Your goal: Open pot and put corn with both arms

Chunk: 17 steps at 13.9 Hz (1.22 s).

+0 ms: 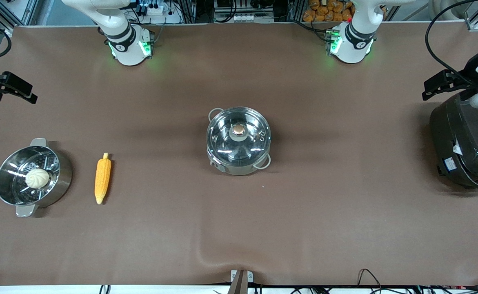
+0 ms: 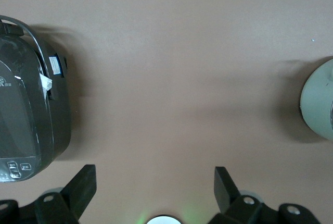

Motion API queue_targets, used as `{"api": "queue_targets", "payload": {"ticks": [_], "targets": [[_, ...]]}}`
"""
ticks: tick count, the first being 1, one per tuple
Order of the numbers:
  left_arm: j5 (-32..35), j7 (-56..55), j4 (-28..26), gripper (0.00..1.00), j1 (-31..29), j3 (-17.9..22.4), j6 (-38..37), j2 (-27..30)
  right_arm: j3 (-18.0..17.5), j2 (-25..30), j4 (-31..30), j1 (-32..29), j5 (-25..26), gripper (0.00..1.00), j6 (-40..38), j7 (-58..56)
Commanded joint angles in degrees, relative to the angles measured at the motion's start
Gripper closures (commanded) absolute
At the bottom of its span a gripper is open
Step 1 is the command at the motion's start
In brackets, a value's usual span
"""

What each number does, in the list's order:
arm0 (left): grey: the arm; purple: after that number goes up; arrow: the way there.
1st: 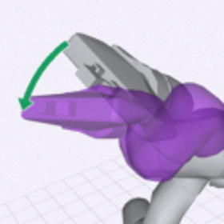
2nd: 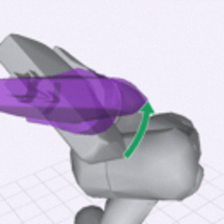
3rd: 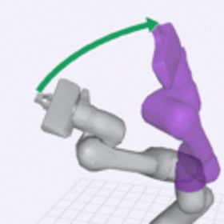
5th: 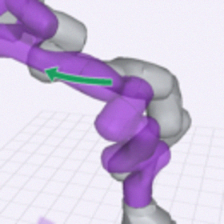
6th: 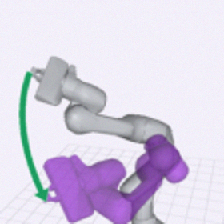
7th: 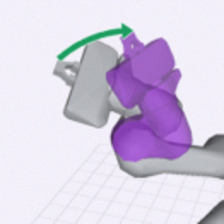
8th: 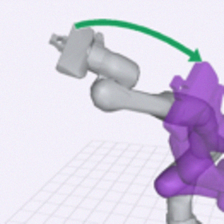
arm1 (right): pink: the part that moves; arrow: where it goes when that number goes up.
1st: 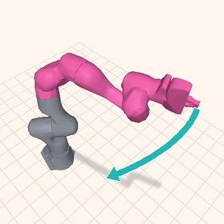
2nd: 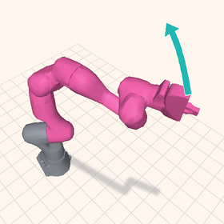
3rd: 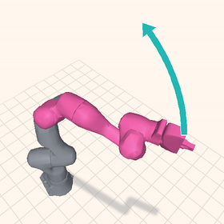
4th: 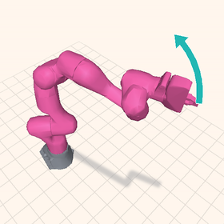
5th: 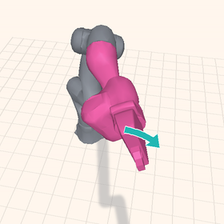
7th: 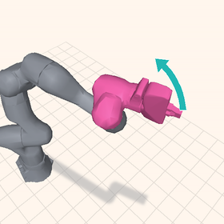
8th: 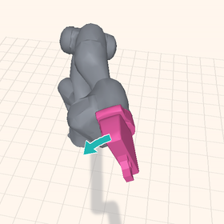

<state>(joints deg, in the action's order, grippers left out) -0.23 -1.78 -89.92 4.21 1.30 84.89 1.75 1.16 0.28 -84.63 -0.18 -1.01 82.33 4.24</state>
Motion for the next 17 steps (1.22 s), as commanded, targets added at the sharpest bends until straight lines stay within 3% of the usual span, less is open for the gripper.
{"api": "queue_targets", "payload": {"ticks": [1, 5, 7, 9, 12, 17], "targets": [[-0.9, 0.6, 1.9, 0.00, 0.8, 0.7, -1.6, -1.7, 0.0, 0.8, -0.3, 0.1, 0.2, 0.00, -0.6, -0.2], [0.0, 0.5, 4.4, 0.00, 1.2, -0.2, -2.2, -4.2, 0.0, 0.7, -0.3, 0.2, 0.2, 0.00, -0.6, -0.2], [-1.2, -0.6, 4.4, 0.00, 1.2, -3.2, -2.1, -4.8, 0.0, 0.6, -0.3, 0.2, 0.2, 0.00, -0.5, -0.3], [-2.8, -7.6, 4.5, 0.00, 2.7, -9.2, -1.2, -5.9, 0.0, -1.1, -0.4, 0.1, 0.2, 0.00, -0.1, -0.3], [-2.8, -25.9, 6.0, 0.00, 8.1, -16.0, 2.5, -10.2, 0.0, -8.7, -0.3, -0.2, 0.2, 0.00, 2.5, -0.3], [-1.8, -50.1, 8.9, 0.00, 21.3, -16.5, 9.9, -20.5, 0.1, -25.3, -0.4, -2.4, 0.1, 0.00, 14.2, -0.2]]}}
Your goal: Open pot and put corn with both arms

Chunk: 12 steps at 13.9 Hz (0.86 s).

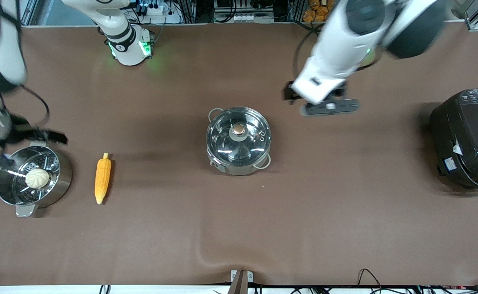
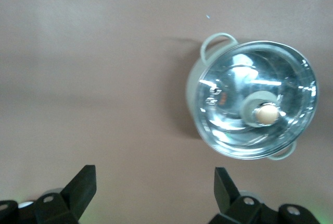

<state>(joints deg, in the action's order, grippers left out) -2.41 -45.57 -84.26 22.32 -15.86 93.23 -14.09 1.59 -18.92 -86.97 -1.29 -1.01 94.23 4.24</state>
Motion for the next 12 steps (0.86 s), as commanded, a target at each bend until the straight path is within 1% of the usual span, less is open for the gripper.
{"api": "queue_targets", "payload": {"ticks": [1, 3, 5, 7, 9, 12], "targets": [[0.8, -9.9, 3.2, 0.00, 4.6, 0.7, 4.0, -6.5, -0.4, -8.6, 2.0, -1.3, 0.0, 0.00, 4.0, -0.2], [1.1, -15.5, 3.2, 0.00, 6.6, 0.7, 9.6, -9.9, -0.4, -12.2, 2.0, -1.3, -0.8, 0.00, 7.1, -0.4], [1.4, -18.7, 3.3, 0.00, 8.7, 1.0, 14.1, -12.4, -0.4, -15.0, 1.9, -0.7, -0.7, 0.00, 11.5, -1.8], [3.9, -21.3, 3.7, 0.00, 10.9, 1.2, 16.5, -14.8, -0.4, -18.2, 2.0, -1.2, -0.3, 0.00, 16.0, -5.0], [4.9, -23.7, 5.4, 0.00, 12.0, 1.4, 17.9, -17.5, -0.4, -20.8, 1.9, -2.0, -0.4, 0.00, 20.0, -9.1], [6.7, -24.6, 6.0, 0.00, 14.8, 3.3, 19.8, -20.0, -0.4, -22.9, 0.8, -2.1, -0.7, 0.00, 22.7, -10.0]]}}
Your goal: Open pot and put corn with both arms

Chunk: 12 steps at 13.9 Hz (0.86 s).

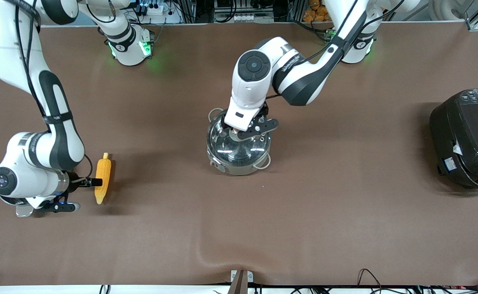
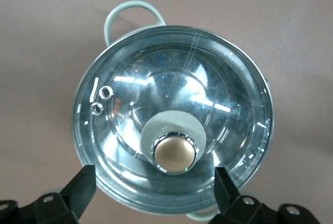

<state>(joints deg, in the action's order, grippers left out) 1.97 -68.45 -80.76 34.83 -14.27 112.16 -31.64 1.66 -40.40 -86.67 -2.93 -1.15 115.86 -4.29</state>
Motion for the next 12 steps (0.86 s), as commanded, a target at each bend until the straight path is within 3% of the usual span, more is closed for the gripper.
{"api": "queue_targets", "payload": {"ticks": [1, 5, 6, 9, 10, 11, 12], "targets": [[2.9, -2.5, 2.6, 0.00, 2.5, 1.7, 1.3, -3.2, -0.5, -1.4, -0.8, -0.3, -0.6, 0.00, 2.5, -1.5], [4.3, -2.9, 2.4, 0.00, 2.9, 1.7, 1.8, -4.4, -0.5, -1.4, -4.0, -0.1, -0.7, 0.00, 6.1, -1.6], [4.7, -2.9, 2.4, 0.05, 3.0, 1.7, 1.8, -4.5, -0.6, -1.4, -5.1, -0.1, -0.7, 0.00, 6.6, -1.6], [5.5, -2.8, 2.3, 0.39, 3.2, 1.6, 1.8, -5.1, -0.7, -1.3, -6.4, 0.0, -0.7, 0.00, 7.5, -2.4], [5.5, -2.8, 2.3, 0.54, 3.1, 1.6, 1.8, -5.2, -0.7, -1.2, -6.4, -0.1, -0.7, 0.15, 7.5, -4.4], [5.5, -2.9, 2.3, 0.74, 3.1, 1.6, 1.7, -5.2, -0.7, -1.1, -6.3, -0.3, -0.9, 0.61, 7.5, -6.3], [5.5, -3.0, 2.3, 0.94, 3.2, 1.6, 1.7, -5.2, -0.7, -0.9, -6.4, -0.4, -1.0, 0.84, 7.5, -6.5]]}}
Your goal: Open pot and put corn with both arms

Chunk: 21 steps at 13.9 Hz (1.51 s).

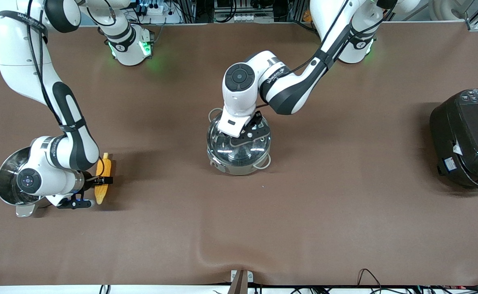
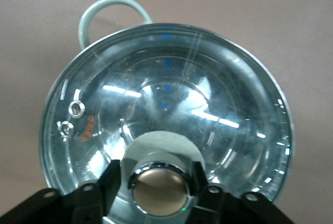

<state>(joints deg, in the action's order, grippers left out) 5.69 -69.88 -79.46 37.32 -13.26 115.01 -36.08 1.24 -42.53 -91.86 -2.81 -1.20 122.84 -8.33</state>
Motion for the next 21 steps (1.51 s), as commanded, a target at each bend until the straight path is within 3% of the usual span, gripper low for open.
{"api": "queue_targets", "payload": {"ticks": [1, 5, 8, 10, 14, 17, 19, 21], "targets": [[1.7, -1.6, 1.0, 1.00, 0.6, 0.6, -1.1, -0.7, -0.3, 1.2, -1.1, -0.7, -1.9, 0.97, 0.3, -3.3], [1.0, -1.0, 0.8, 1.00, -1.3, 0.5, -2.8, 4.2, -0.3, 2.6, -1.1, -0.6, -2.0, 1.00, -1.0, -4.3], [-1.1, 1.4, 0.9, 1.00, -7.9, -0.4, -10.9, 11.3, -0.4, 7.1, -0.7, 0.3, -2.0, 1.00, -5.5, -4.2], [-3.4, 12.0, 0.5, 1.00, -14.6, -0.3, -16.8, 15.2, -0.6, 10.4, 0.8, 1.2, -2.0, 1.00, -11.4, -4.3], [-3.8, 30.3, -2.2, 1.00, -28.1, -0.3, -20.6, 16.3, -8.4, 14.2, 8.8, 1.8, -2.1, 1.00, -25.3, -4.5], [-3.8, 44.4, -6.8, 1.00, -37.4, -0.3, -16.6, 16.1, -16.1, 15.5, 11.3, 1.8, -1.9, 1.00, -27.0, -8.4], [-3.6, 50.4, -15.1, 1.00, -42.7, -0.3, -8.4, 16.8, -21.1, 15.3, 11.9, 2.3, -1.4, 1.00, -26.0, -9.8], [-3.6, 57.2, -26.7, 1.00, -47.3, -0.3, 5.8, 18.4, -23.6, 15.3, 12.1, 5.8, 0.2, 1.00, -24.3, -9.9]]}}
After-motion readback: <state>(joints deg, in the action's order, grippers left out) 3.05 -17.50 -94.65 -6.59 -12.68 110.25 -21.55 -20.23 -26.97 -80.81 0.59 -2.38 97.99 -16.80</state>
